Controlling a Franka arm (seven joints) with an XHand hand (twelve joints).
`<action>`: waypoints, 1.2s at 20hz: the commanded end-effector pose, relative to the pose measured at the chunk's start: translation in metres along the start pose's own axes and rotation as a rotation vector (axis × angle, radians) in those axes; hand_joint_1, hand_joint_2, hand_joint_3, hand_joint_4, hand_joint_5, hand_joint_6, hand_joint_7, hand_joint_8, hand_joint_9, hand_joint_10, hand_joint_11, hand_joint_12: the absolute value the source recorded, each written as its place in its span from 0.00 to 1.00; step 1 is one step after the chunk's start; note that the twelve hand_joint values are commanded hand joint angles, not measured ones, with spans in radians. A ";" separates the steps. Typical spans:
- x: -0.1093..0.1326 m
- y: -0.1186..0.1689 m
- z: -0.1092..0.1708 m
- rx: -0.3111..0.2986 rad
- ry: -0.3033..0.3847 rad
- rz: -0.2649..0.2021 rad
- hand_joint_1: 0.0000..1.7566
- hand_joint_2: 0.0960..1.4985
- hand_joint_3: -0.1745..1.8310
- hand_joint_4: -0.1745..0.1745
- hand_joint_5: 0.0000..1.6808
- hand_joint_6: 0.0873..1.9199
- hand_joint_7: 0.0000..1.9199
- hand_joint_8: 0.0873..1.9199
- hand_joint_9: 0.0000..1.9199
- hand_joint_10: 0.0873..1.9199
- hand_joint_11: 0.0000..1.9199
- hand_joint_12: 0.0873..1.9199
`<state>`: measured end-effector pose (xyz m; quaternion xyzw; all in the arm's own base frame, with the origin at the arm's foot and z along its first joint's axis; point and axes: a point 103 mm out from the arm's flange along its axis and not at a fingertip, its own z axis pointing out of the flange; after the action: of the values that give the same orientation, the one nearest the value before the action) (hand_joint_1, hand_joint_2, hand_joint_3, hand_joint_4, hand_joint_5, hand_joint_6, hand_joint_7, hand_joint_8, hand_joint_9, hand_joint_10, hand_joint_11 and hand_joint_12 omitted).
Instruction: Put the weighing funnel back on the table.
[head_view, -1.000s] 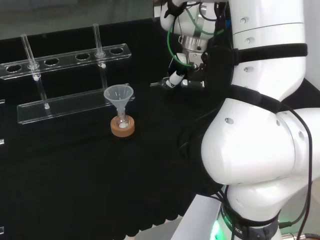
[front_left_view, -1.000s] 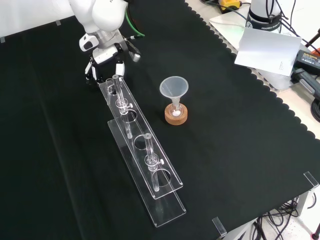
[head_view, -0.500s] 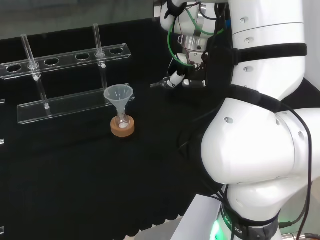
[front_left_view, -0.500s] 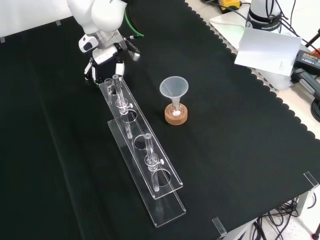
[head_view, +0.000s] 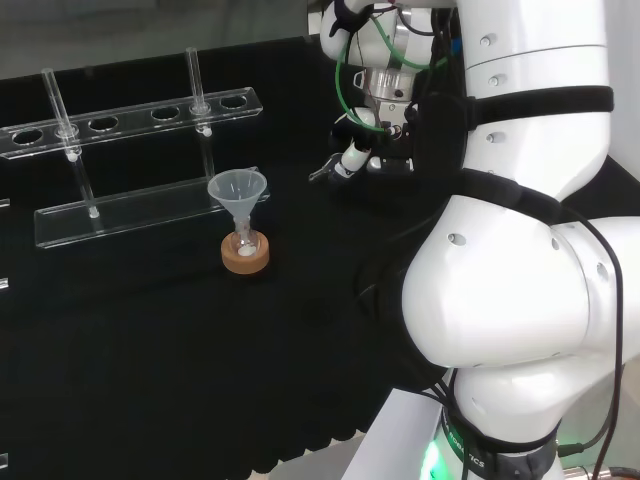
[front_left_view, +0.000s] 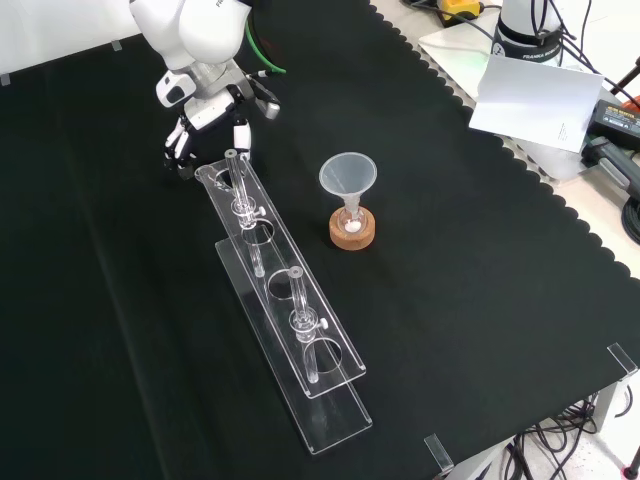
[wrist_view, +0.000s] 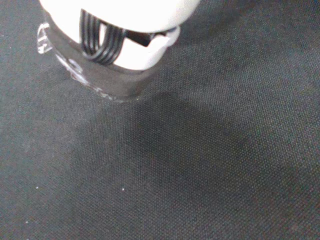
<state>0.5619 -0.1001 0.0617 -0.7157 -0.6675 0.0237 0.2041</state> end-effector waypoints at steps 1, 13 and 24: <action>-0.001 -0.006 -0.010 -0.030 0.009 -0.018 0.60 0.34 0.39 0.59 0.29 0.32 0.10 0.33 0.31 0.25 0.29 0.60; 0.010 -0.042 -0.066 -0.127 0.022 -0.032 0.58 0.33 0.39 0.57 0.27 0.30 0.11 0.33 0.31 0.26 0.28 0.61; 0.018 -0.081 -0.098 -0.158 0.021 -0.035 0.57 0.33 0.39 0.55 0.26 0.27 0.13 0.32 0.31 0.26 0.27 0.62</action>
<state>0.5312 -0.1047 0.1671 -0.7179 -0.6771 -0.0367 0.1572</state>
